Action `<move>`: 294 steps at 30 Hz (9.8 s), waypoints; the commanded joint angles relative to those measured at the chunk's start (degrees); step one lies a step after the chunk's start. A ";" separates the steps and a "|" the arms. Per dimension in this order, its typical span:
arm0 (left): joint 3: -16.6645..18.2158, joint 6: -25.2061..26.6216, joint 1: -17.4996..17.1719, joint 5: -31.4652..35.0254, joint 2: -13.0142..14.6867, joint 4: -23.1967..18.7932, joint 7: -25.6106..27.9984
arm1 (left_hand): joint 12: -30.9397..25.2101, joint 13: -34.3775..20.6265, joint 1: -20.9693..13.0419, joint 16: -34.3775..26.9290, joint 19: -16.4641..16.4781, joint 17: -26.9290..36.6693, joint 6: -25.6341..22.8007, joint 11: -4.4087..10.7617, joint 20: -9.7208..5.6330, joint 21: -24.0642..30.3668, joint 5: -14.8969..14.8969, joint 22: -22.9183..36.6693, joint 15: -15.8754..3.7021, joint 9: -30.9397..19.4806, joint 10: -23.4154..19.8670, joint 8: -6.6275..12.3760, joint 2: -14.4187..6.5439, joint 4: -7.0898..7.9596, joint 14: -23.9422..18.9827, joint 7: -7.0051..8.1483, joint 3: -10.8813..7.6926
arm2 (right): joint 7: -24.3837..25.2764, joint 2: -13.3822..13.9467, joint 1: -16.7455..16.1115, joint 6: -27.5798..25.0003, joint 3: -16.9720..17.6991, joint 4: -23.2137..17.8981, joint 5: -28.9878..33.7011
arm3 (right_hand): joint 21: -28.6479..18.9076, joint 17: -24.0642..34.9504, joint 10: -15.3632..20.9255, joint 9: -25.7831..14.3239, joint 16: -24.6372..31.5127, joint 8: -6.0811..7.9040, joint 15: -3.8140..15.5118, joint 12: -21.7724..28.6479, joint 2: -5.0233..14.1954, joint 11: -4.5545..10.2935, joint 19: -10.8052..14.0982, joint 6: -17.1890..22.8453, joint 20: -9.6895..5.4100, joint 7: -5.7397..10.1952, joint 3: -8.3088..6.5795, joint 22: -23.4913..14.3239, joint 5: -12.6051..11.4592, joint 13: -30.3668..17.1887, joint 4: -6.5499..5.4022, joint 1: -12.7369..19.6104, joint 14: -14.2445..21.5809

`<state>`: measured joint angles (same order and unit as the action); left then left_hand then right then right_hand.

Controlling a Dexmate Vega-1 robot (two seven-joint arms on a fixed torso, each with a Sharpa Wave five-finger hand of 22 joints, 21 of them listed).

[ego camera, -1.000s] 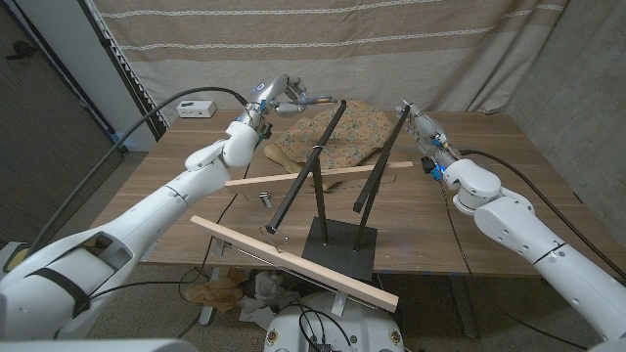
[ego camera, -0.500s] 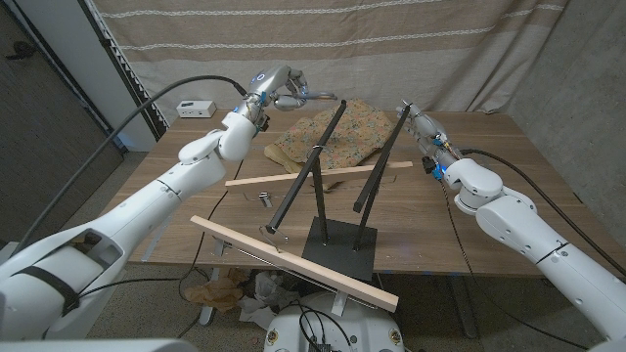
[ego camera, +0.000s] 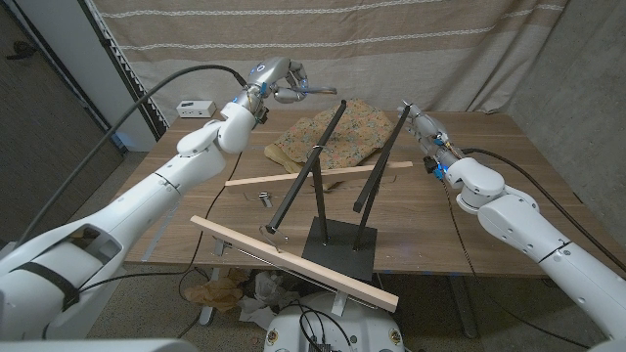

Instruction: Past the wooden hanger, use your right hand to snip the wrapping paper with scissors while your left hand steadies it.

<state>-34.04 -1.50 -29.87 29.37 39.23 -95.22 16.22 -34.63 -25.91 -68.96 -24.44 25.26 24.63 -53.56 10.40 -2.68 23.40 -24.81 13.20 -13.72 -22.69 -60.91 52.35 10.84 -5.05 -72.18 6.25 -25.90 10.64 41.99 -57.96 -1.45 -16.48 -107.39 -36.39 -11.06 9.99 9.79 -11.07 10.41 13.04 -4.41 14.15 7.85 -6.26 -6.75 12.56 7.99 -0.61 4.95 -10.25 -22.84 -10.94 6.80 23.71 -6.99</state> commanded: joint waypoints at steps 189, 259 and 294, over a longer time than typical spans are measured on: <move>-9.66 -28.92 12.50 -2.01 -13.98 30.79 11.82 | -4.12 3.63 -6.64 0.25 -3.73 -1.35 -1.85 -0.36 -5.45 4.40 -1.36 -1.43 0.10 -9.19 2.00 2.60 -3.65 3.70 -0.85 0.21 4.19 | -15.27 12.65 34.23 -41.57 -14.28 -18.92 17.04 | 0.04 0.13 1.45 -4.10 -0.24 7.57 -3.79 -0.63 -1.46 -3.24 3.11 17.29 3.95 -6.41 -7.43 -0.06 2.44 0.24 2.20 17.07 3.44; -11.52 -36.56 14.17 -1.99 -18.33 41.37 20.82 | -7.69 6.48 -1.53 -6.06 4.98 -4.88 -1.69 0.30 -5.98 17.43 0.62 3.34 0.18 -5.47 2.14 3.22 -2.53 -1.95 0.61 -2.37 -7.42 | -24.74 10.83 41.49 -47.72 -22.52 -18.19 24.41 | -0.21 0.20 1.59 -4.23 -0.15 8.23 -4.94 -1.03 -2.18 -4.19 2.93 21.10 4.23 -7.83 -6.72 -0.11 1.65 0.25 0.93 16.98 3.20; -13.89 -34.67 14.70 1.59 -17.59 40.60 25.27 | -6.77 5.34 -1.56 -2.96 9.83 -6.29 -1.35 0.17 -6.94 20.91 1.93 2.52 0.18 -4.97 1.84 2.91 -2.53 -2.09 -0.18 -2.95 -7.85 | -29.65 11.25 45.37 -49.26 -26.22 -17.39 27.83 | -0.74 0.13 4.27 -4.14 0.13 9.39 -3.52 -0.18 -2.55 -3.66 5.30 25.84 3.12 -8.76 -6.32 -0.09 1.00 0.27 0.97 17.43 4.08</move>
<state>-47.51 -36.98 -15.13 30.31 21.37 -54.04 40.92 -41.44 -20.39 -70.97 -27.72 34.80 18.29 -53.00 10.24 -3.38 44.09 -23.09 15.69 -13.71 -27.50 -58.69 55.07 9.79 -7.08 -71.76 5.28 -33.43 -16.40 52.79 -13.83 -50.06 -41.68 -124.95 -10.10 -11.31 9.99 13.29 -15.18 10.42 21.96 -7.79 13.59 6.04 -10.02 -1.81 37.40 11.05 -9.40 -1.44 -10.25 -21.46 -10.69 7.80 40.89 -3.36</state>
